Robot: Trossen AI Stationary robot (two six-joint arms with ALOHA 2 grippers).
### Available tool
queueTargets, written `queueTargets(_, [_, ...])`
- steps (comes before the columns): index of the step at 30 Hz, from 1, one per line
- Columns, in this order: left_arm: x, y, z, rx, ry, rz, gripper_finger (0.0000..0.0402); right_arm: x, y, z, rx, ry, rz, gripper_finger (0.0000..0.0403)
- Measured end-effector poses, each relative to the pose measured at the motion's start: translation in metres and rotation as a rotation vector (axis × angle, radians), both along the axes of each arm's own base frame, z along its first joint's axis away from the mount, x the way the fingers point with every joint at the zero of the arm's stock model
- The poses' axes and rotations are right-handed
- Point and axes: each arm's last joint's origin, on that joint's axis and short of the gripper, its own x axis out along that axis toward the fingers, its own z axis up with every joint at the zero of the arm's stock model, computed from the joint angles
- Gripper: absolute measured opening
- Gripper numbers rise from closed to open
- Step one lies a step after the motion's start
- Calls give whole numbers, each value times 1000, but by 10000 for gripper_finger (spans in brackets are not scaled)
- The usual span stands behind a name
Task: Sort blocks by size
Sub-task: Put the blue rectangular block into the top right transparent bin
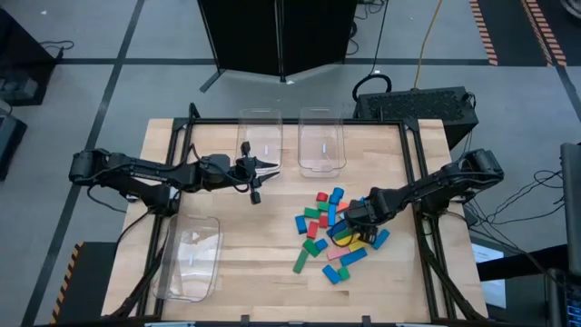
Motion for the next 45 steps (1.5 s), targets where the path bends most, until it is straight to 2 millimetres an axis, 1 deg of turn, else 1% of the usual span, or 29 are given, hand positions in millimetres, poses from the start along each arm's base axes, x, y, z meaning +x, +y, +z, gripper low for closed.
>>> queueTargets(3, [0, 0, 0, -1, 0, 0, 101, 1, 0, 0, 1, -13, -22, 197])
queueTargets(8, [0, 0, 0, -1, 0, 0, 101, 3, 1, -1, -2, -37, 9, 183])
queueTargets(17, [0, 0, 0, -3, 0, 0, 101, -4, -1, -11, 9, -47, -10, 149])
queueTargets(24, [0, 0, 0, -3, 0, 1, 101, -2, 0, -12, 28, -59, -10, 111])
queueTargets(27, [0, 0, 0, -6, -2, 1, 101, -2, 0, -11, 28, -60, -10, 101])
queueTargets(31, [0, 0, 0, -10, -3, 2, 101, 0, 1, -4, 37, -87, -11, 103])
queueTargets(33, [0, 0, 0, -42, -10, 8, 101, 0, 1, 1, 40, -110, -11, 105])
queueTargets(36, [2, 0, 4, -70, -9, 8, 101, 4, 1, 14, 34, -194, -14, 104])
queueTargets(40, [5, 0, 13, -74, 28, 9, 101, 3, -3, 24, 44, -257, -27, 103])
queueTargets(45, [9, 1, 23, -48, 21, 15, 101, 0, -10, 37, 37, -324, -65, 105])
